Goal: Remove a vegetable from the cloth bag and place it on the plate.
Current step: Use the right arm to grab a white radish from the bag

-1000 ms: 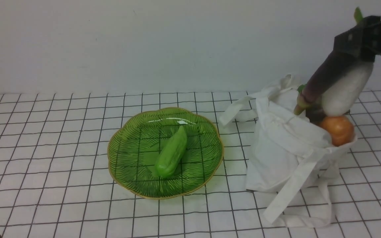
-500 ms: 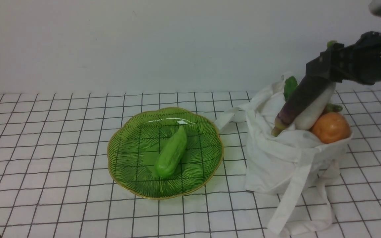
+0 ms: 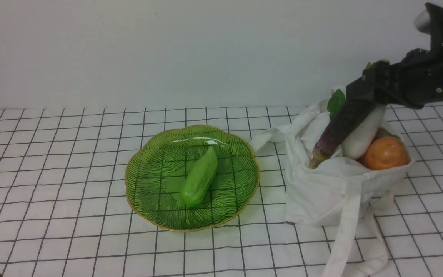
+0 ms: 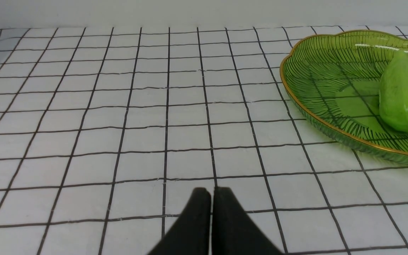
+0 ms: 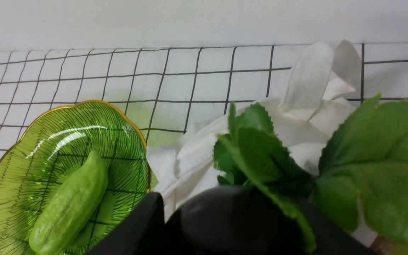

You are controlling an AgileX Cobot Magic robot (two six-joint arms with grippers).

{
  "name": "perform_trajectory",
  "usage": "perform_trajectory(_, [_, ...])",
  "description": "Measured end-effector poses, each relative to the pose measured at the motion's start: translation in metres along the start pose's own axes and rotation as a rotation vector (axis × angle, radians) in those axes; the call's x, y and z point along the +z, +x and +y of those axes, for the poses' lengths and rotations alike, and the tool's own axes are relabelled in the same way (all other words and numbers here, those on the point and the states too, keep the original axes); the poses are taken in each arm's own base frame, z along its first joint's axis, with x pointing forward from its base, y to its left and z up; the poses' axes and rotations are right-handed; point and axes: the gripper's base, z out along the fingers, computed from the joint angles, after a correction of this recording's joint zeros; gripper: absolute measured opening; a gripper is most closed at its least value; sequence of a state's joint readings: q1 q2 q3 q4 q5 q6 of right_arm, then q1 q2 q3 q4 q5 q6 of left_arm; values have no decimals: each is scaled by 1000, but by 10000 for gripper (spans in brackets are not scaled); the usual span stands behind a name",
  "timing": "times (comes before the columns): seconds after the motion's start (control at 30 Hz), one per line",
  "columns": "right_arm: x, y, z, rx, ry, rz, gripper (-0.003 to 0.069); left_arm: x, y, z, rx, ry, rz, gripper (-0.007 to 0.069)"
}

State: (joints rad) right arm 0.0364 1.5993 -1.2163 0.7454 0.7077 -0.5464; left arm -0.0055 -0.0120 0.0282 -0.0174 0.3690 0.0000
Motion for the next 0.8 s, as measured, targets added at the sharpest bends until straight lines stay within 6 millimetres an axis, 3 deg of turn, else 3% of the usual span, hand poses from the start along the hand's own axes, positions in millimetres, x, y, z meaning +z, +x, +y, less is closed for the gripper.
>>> perform_trajectory(0.17, [0, 1, 0, 13, -6, 14, 419, 0, 0, 0, 0, 0, 0, -8])
perform_trajectory(0.27, [5, 9, -1, 9, -17, 71, 501, 0, 0, 0, 0, 0, 0, -8])
perform_trajectory(0.43, [6, 10, -1, 8, -17, 81, 533, 0, 0, 0, 0, 0, 0, -8])
perform_trajectory(0.57, [6, 9, -2, 7, -8, 65, 423, 0, 0, 0, 0, 0, 0, -8])
perform_trajectory(0.63, [7, 6, -4, 9, 7, 42, 262, 0, 0, 0, 0, 0, 0, -8])
perform_trajectory(0.67, [7, 6, -4, 12, 8, 35, 218, 0, 0, 0, 0, 0, 0, -8])
perform_trajectory(0.7, [7, 6, -4, 13, 8, 33, 218, 0, 0, 0, 0, 0, 0, -8])
perform_trajectory(0.73, [7, 5, -3, 33, -1, 24, 151, 0, 0, 0, 0, 0, 0, -8])
perform_trajectory(0.8, [8, 4, 2, 42, -26, 16, 111, 0, 0, 0, 0, 0, 0, -8])
